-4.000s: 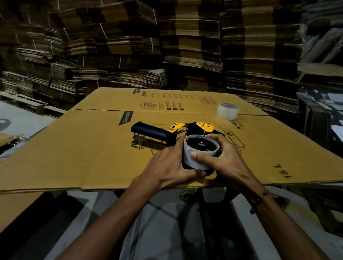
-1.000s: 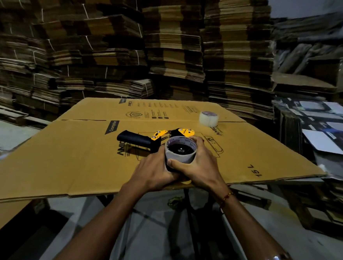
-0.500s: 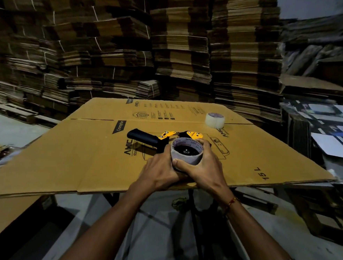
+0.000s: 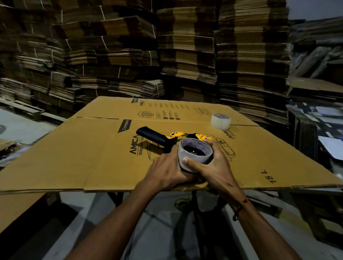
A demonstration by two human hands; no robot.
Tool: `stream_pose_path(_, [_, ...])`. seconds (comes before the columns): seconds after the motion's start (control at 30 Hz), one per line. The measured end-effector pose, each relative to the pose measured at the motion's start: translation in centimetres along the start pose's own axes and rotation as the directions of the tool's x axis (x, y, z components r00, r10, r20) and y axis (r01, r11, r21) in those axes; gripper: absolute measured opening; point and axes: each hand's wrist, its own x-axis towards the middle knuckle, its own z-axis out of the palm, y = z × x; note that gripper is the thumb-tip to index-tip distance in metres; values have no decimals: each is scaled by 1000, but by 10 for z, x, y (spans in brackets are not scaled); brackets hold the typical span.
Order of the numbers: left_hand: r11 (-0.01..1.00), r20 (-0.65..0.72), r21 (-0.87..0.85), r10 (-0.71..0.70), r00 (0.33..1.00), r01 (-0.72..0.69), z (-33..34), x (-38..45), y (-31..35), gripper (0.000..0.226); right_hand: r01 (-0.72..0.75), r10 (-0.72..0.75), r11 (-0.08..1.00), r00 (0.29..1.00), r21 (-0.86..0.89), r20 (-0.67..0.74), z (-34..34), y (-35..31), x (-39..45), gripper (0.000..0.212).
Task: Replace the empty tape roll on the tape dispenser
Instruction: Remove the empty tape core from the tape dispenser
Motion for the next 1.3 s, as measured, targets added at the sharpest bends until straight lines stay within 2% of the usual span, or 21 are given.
stream_pose_path(0.2, [999, 28, -36, 1, 1000, 0, -5, -1, 3, 92, 1, -1, 999, 1000, 36, 19, -1, 0, 3, 73])
stream_pose_path(0.57, [997, 27, -63, 54, 998, -52, -4, 5, -6, 97, 19, -28, 997, 992, 70, 126, -10, 2, 9, 71])
stream_pose_path(0.9, [996, 13, -77, 44, 999, -43, 1, 8, -13, 93, 89, -65, 983, 987, -163, 144, -8, -10, 10, 91])
stream_pose_path(1.07, [994, 39, -106, 40, 998, -36, -2, 8, -16, 97, 140, -121, 930, 990, -339, 77, 0, -22, 0, 96])
stream_pose_path(1.2, [994, 38, -105, 27, 999, -23, -3, 6, -16, 101, 172, -178, 929, 984, -329, 13, 7, -18, -8, 84])
stream_pose_path(1.3, [993, 28, -113, 16, 999, -12, -1, 4, -17, 103, 182, -199, 934, 980, -309, -23, 9, -14, -11, 84])
